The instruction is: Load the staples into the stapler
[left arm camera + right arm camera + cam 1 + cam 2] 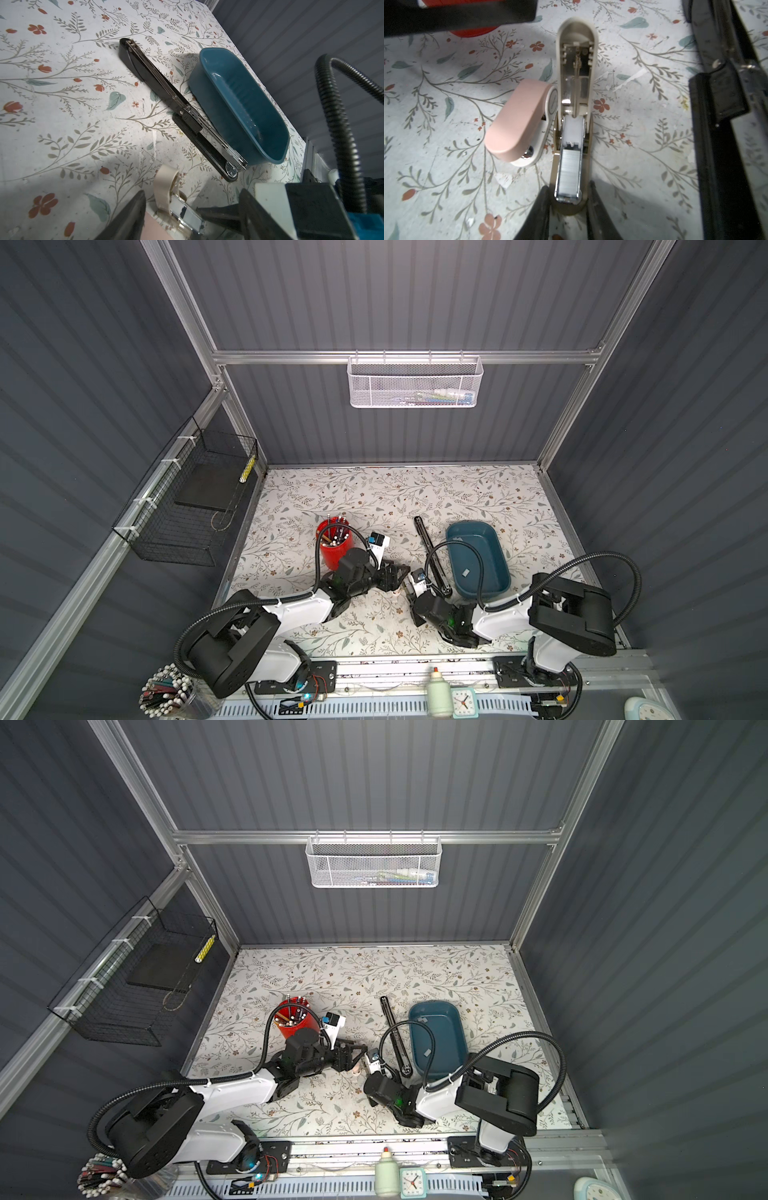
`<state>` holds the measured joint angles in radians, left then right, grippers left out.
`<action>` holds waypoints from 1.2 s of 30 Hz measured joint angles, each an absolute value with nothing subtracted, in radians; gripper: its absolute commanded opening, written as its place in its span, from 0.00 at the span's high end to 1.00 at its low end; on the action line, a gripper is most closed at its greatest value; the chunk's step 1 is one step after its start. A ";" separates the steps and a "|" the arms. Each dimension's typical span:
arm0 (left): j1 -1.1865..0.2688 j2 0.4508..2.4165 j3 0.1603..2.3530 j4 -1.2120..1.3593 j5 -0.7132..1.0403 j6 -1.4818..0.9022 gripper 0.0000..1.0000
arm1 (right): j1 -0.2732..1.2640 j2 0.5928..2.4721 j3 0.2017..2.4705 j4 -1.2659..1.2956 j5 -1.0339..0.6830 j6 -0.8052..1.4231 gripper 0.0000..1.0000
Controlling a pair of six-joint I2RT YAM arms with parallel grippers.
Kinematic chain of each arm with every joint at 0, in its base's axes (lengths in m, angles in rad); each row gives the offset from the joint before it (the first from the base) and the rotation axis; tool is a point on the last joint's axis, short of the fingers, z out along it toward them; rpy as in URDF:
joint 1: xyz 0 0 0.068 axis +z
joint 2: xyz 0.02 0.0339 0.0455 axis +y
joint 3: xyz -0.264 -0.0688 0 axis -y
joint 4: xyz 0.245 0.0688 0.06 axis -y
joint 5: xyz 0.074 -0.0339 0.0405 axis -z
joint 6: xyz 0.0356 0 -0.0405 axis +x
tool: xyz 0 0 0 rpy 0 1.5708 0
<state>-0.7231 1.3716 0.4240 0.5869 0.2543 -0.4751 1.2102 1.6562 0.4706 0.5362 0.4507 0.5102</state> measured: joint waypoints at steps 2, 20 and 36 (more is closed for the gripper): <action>-0.723 1.383 0.428 0.595 0.256 -0.473 0.28 | 1.210 1.660 0.471 0.547 0.444 0.508 0.78; -0.733 1.549 0.472 0.701 0.375 -0.445 0.32 | 1.219 1.667 0.466 0.572 0.432 0.516 0.77; -0.748 1.571 0.463 0.749 0.421 -0.352 0.57 | 1.221 1.671 0.443 0.625 0.422 0.516 0.75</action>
<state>-0.7475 1.5707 0.4629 0.7494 0.4210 -0.3515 1.2209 1.6707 0.4427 0.6247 0.4221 0.5156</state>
